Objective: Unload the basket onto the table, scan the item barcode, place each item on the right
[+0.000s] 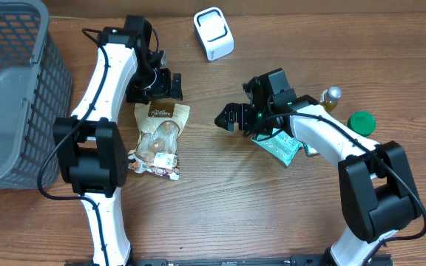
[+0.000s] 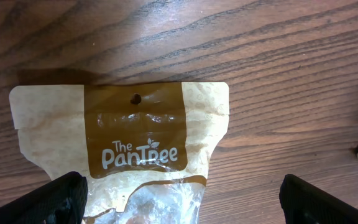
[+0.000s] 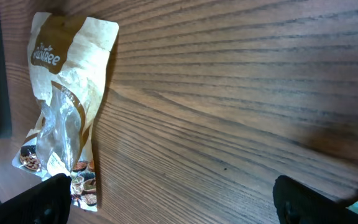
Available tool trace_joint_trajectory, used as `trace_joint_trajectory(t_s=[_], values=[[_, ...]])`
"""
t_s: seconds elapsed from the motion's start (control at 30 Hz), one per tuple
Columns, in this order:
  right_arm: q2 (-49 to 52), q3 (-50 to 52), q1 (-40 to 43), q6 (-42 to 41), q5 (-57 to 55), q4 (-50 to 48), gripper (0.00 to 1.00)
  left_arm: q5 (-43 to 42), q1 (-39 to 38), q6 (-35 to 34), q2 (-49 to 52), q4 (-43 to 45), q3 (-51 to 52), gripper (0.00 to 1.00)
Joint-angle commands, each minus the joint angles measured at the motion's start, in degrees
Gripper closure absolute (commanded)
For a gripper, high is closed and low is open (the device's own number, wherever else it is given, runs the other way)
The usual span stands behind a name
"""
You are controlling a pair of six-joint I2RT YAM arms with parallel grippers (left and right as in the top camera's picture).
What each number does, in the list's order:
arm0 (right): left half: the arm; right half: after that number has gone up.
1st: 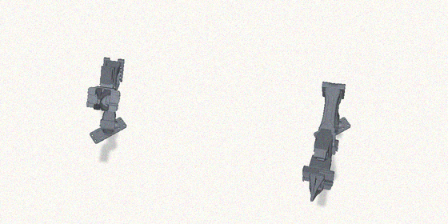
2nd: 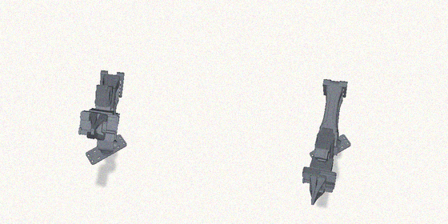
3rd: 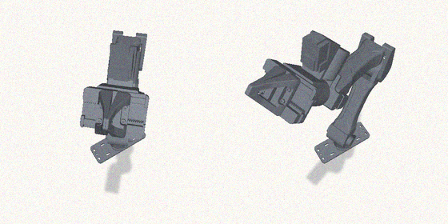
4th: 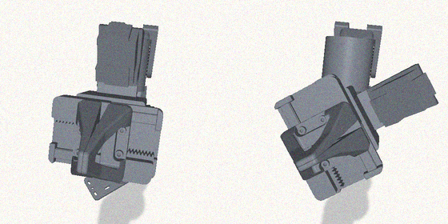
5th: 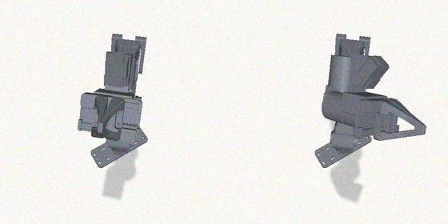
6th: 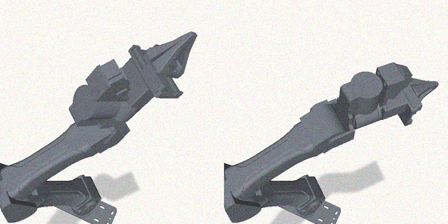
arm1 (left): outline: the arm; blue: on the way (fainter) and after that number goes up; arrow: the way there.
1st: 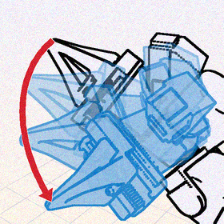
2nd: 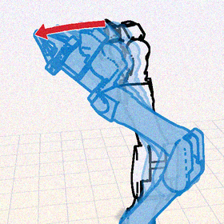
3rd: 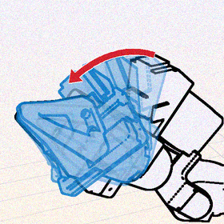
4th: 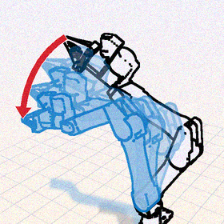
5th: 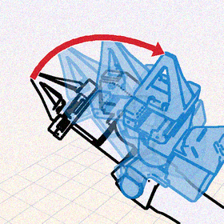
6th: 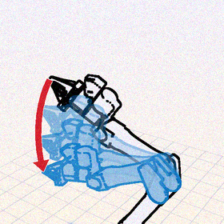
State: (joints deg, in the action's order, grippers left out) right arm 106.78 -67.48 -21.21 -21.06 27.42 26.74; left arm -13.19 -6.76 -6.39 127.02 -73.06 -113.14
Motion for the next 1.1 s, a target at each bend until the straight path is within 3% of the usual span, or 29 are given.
trace_joint_trajectory(t_s=[0.0,0.17,0.3,0.33,0.4,0.43,0.47,0.63,0.8,0.9,1.07], values=[[-0.3,-0.8,-0.3,-0.2,-0.4,-5.2,0.0,0.3,-0.4,0.0,-1.8,0.0,-0.9,0.0],[-0.3,-0.8,-0.3,-0.2,-0.5,-5.9,0.0,0.0,-0.4,0.0,-1.8,7.7,-0.9,0.0],[-0.3,-0.8,-0.8,-0.2,-3.6,-3.2,0.0,-0.2,-0.4,0.3,-1.7,7.4,-0.9,0.01],[-0.3,-0.8,-0.9,-0.2,-5.0,-2.4,0.0,-0.2,-0.4,0.9,-1.8,6.8,-0.9,0.15],[-0.3,-0.8,-1.2,-0.2,-8.1,-0.9,0.0,-0.1,0.0,2.5,-2.3,4.9,-1.1,0.69],[-0.3,-0.8,-1.3,-0.2,-9.2,-0.6,0.0,0.1,0.3,2.6,-2.5,4.1,-1.1,0.9],[-0.3,-0.8,-1.4,-0.2,-10.1,-0.5,0.0,0.1,0.8,2.4,-2.8,3.1,-1.1,0.96],[-0.3,-0.7,-1.4,-0.2,-10.7,-0.9,0.0,2.7,3.7,-1.8,-4.7,-3.4,-1.1,0.95],[-0.3,-0.7,-1.9,-0.2,-10.7,-1.1,0.0,17.9,4.9,-8.9,-4.9,-6.6,-0.3,0.96],[-0.3,-0.7,-2.4,-0.2,-10.7,-1.3,0.0,24.7,4.9,-13.5,-4.8,-5.0,1.7,0.96],[-0.3,-0.7,-3.7,-0.2,-10.8,-2.0,0.0,25.4,4.8,-13.6,-4.8,4.2,8.7,0.96]])
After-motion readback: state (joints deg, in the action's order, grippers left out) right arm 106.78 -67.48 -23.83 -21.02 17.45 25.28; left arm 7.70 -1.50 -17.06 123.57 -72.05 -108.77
